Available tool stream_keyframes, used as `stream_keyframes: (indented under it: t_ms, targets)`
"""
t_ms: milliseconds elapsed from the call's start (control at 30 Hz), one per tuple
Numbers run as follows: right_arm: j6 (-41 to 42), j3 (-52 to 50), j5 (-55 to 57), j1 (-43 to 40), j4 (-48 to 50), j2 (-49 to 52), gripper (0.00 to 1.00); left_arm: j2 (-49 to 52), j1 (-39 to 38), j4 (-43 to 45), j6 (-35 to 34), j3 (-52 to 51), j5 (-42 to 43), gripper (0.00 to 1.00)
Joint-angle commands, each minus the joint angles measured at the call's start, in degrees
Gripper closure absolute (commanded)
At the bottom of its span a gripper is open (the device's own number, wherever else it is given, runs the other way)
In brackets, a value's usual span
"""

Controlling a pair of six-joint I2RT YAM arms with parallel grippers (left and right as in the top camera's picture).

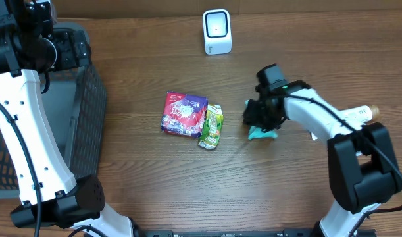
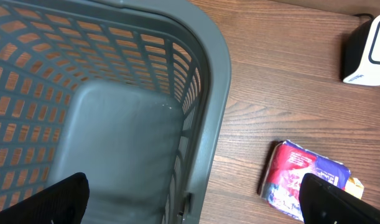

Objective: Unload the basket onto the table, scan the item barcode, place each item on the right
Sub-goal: 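Reach the right gripper to the mint-green wipes pack and grasp it, then lift the wipes pack with the right gripper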

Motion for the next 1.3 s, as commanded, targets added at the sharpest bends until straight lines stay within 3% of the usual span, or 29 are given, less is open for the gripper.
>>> stream_keyframes:
  t_ms: [0,200,367,467,1100,1267]
  targets:
    - [-11.91,1.33,3.43,-2.49,0.72,-1.22,0.57,-0.35,-0.55,0.11,0.90,0.13,0.63,0.01]
    - [-7.78,11.67,-0.48,-4.57,-10.69,-1.22,0.55,-0.35,-0.55,0.09,0.90,0.13,0.61,0.00]
    - [8.17,15.91,7.74,-4.90,-22.21,-1.22,0.53,-0.35,-0.55,0.09,0.90,0.13,0.63,0.01]
    - [11.26,13.88,8.33,-4.87,-24.17,-1.20,0.53,-0.35,-0.55,0.09,0.90,0.13,0.63,0.01]
    - [10.64,-0.04,7.08,-2.86,-12.70,-1.20,0.58,-0.35,-0.55,0.09,0.90,0.13,0.63,0.00]
    - [9.44,-1.62,11.26,-1.90,-10.34,-1.20,0.57,-0.35,-0.55,0.09,0.90,0.13,0.63,0.01]
